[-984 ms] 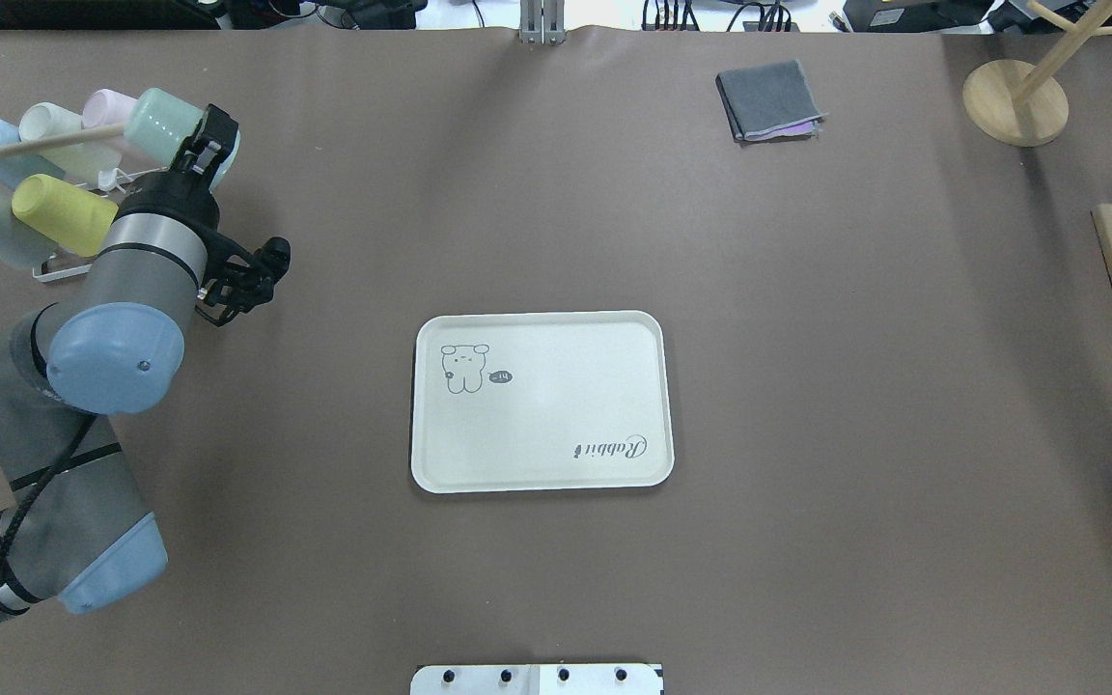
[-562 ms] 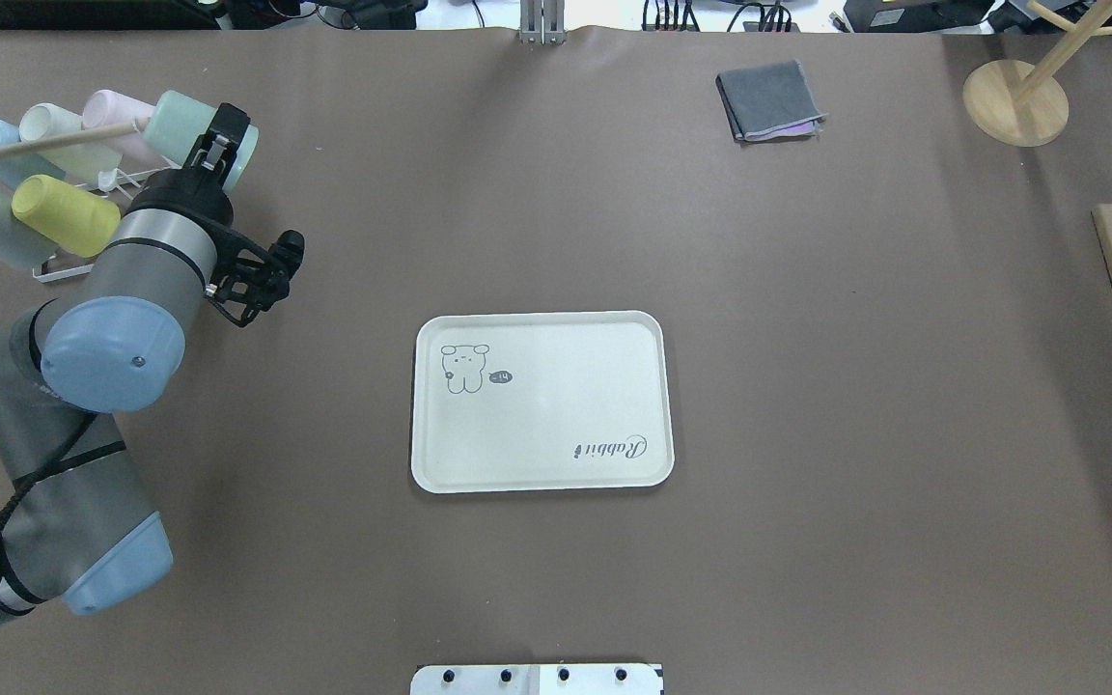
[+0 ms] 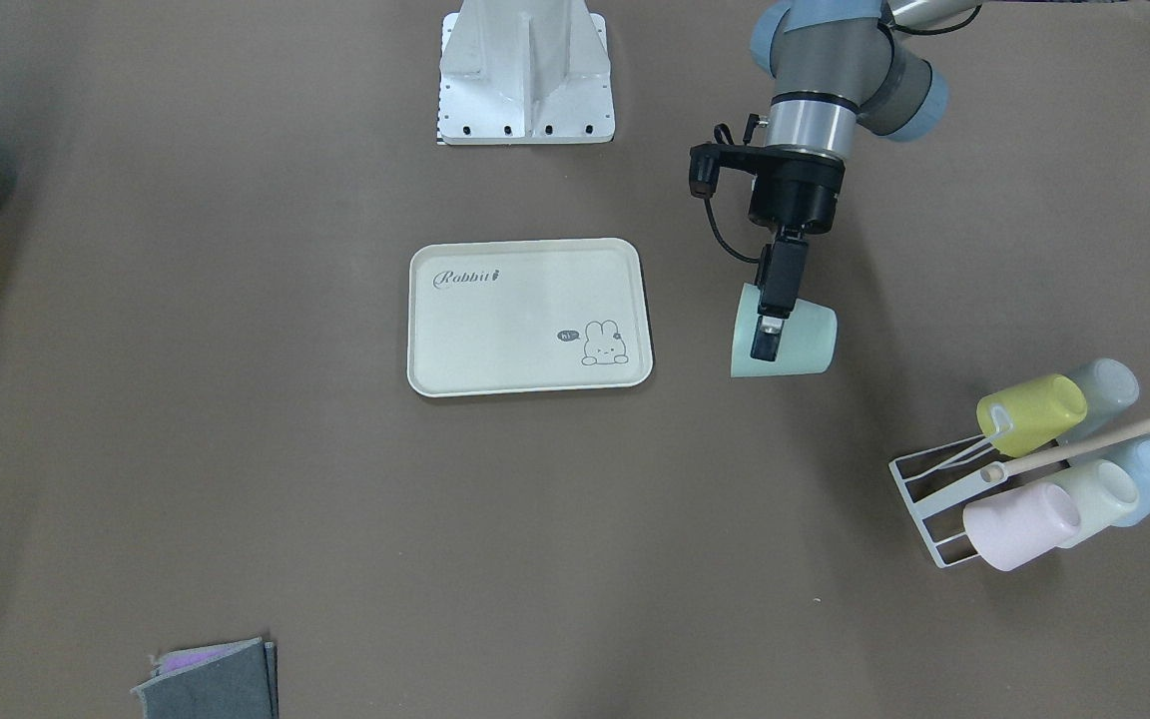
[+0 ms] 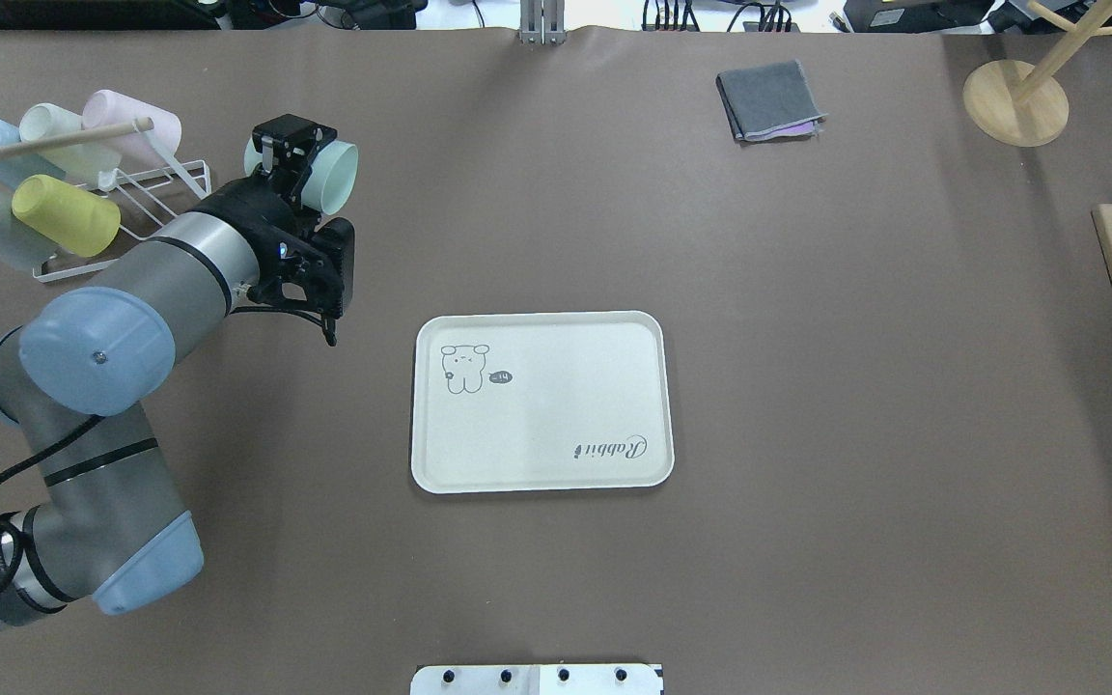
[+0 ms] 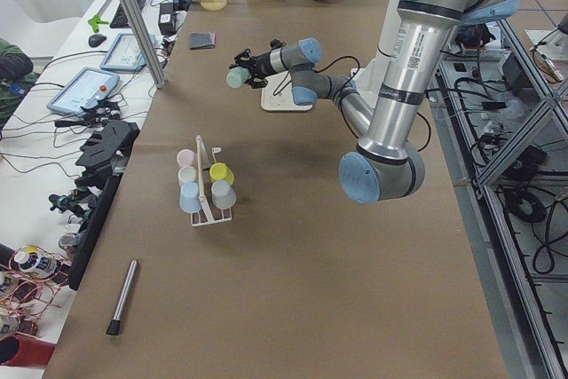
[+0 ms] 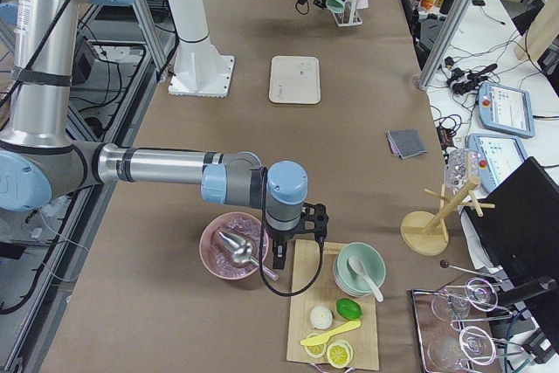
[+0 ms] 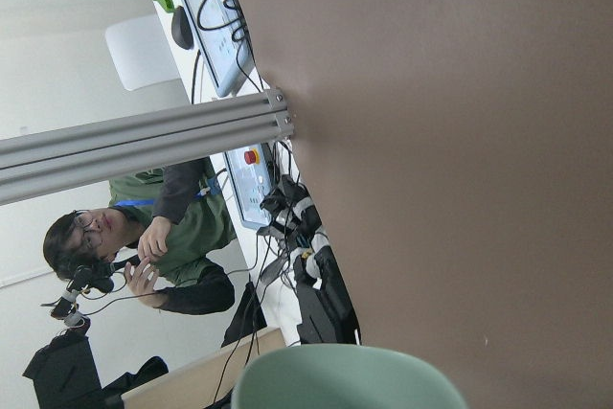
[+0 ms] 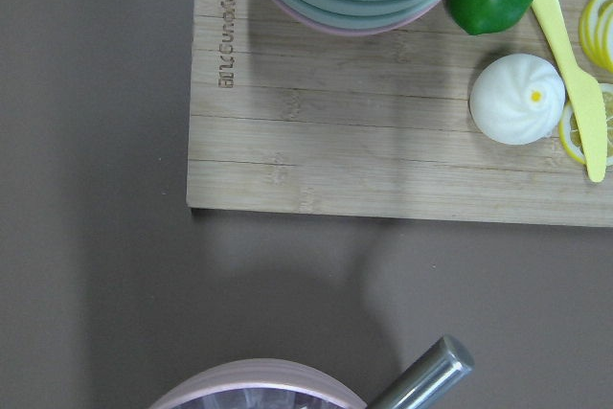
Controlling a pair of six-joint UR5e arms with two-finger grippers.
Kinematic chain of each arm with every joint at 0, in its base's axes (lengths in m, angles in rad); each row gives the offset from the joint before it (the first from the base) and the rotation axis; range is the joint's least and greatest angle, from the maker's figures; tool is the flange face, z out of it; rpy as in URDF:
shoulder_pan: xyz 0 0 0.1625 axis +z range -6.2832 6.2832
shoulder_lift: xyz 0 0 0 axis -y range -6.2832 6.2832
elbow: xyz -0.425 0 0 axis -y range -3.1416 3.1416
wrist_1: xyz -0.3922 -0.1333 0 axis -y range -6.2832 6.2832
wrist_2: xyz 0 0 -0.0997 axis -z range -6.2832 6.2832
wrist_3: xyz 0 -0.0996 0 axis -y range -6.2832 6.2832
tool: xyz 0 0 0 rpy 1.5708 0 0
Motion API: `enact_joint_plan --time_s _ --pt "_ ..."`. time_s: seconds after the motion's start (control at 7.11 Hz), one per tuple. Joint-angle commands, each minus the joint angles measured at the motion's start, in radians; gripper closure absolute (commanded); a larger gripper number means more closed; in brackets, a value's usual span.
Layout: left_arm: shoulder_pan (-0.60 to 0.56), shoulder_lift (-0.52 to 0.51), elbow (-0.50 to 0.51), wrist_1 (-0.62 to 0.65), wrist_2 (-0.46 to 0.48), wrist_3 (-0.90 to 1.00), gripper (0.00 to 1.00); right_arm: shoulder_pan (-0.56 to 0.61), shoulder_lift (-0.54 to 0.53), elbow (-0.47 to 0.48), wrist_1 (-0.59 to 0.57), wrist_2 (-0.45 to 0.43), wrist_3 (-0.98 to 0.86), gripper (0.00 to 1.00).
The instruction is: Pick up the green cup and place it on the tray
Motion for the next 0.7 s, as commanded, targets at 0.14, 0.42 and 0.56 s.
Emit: enact_joint_plan --time_s 0.14,0.42,0.56 --pt "0.027 -0.076 0.070 -0.131 -0.188 -0.465 0.61 -0.001 0.009 0.000 0.001 0.000 -0.001 0.00" --pt "0.107 -0.137 0.205 -0.275 -0.206 -0.797 0.61 -0.001 0.009 -0.002 0.001 -0.001 -0.004 0.00" --pt "0.115 -0.179 0.266 -0.327 -0.254 -0.936 0.61 -0.004 0.009 -0.005 0.001 -0.001 -0.011 0.00"
